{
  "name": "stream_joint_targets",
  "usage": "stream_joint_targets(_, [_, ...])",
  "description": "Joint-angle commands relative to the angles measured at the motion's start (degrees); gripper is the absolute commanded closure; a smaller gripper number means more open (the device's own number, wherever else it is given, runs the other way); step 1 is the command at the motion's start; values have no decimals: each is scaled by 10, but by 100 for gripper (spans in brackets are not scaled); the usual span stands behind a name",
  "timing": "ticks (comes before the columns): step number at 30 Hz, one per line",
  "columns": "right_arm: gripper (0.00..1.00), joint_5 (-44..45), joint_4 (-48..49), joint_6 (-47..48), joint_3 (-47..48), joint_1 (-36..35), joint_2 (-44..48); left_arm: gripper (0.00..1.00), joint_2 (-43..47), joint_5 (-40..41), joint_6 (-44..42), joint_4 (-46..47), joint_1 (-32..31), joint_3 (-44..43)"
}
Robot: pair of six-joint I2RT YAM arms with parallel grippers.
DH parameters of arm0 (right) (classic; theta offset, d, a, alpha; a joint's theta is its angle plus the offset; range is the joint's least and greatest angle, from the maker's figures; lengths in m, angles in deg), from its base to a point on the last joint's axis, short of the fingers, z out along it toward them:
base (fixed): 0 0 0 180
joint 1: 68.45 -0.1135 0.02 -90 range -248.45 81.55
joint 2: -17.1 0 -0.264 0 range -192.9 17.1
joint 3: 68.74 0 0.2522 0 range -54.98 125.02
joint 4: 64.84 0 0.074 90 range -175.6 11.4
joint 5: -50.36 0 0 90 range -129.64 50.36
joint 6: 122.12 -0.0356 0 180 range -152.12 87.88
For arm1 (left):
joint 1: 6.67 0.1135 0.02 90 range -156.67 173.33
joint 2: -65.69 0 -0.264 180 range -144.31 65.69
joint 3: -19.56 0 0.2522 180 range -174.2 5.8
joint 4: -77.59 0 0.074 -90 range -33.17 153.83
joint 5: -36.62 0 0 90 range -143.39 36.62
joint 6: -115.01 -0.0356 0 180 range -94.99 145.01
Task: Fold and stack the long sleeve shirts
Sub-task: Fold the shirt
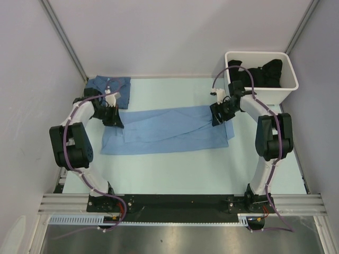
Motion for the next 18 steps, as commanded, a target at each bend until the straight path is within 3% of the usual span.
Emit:
stream_joint_targets(1, [37,-30,33,20,24,-15,-2,100,11,-62,6,-25,5,-57])
stream_joint_targets(7, [50,-9,60,14,18,-18,-45,100,20,-67,-2,-43,12,-85])
stream_joint_targets(14, [46,56,135,-7,-35,-26,-16,100,28,-85,-3,-49,42,-83])
stream_joint_targets(18, [46,44,152,-2,-62,-26,18,100,28,-77,-5,-45,46,-74])
